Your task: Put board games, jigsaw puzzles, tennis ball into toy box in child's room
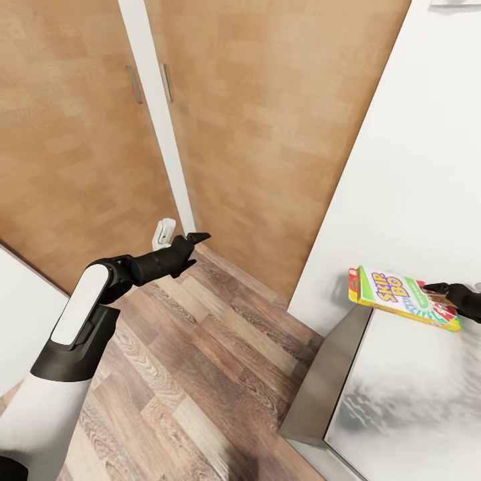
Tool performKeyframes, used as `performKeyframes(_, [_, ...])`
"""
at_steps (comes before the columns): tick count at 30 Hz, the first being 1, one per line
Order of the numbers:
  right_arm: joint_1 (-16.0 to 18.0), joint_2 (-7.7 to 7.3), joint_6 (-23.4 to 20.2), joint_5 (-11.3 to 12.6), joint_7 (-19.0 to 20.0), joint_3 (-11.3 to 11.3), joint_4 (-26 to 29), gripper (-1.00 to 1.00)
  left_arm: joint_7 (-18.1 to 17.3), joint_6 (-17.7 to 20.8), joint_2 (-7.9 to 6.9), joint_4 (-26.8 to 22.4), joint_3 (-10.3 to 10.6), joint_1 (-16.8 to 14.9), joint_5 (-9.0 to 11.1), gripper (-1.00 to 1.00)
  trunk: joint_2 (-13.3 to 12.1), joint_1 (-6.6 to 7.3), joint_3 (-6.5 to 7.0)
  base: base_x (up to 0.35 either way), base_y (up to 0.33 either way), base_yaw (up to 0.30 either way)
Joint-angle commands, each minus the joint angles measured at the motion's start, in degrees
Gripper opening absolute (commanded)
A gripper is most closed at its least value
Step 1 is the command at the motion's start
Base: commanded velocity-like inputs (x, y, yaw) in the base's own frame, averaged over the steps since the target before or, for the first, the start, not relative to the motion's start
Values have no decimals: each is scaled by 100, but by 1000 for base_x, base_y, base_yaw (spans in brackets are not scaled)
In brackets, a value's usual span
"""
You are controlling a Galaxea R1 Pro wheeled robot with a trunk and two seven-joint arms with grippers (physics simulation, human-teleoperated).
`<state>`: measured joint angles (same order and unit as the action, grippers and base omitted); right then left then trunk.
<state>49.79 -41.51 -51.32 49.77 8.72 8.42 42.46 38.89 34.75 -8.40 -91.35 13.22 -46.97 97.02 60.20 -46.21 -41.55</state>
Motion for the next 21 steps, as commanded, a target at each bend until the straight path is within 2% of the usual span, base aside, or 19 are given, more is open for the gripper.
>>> performKeyframes(1, [5,1,-28,-58,54,16,-1,100,54,-10,-3,-6,4,-5,54,100,3,0,-5,0,0,1])
performKeyframes(10, [5,-94,-33,-45,55,38,-46,100,75,-11,5,0,8,-3,54,100,3,0,-5,0,0,0])
performKeyframes(13, [3,-167,-42,-41,58,46,-55,100,78,-13,10,8,30,1,53,100,3,0,-5,0,0,0])
performKeyframes(15, [-8,-297,-49,-30,69,49,-37,100,78,-21,15,48,116,8,53,100,3,0,-5,0,0,0])
performKeyframes(18, [-21,-378,-52,-23,88,50,-28,100,76,-25,16,95,183,11,53,100,3,0,-5,0,0,0])
performKeyframes(20, [-40,-538,-56,-9,176,55,6,100,59,-38,21,250,321,15,53,100,3,0,-5,0,0,0])
performKeyframes(21, [-40,-538,-56,-9,176,55,6,100,59,-38,21,250,321,15,53,100,3,0,-5,0,0,0])
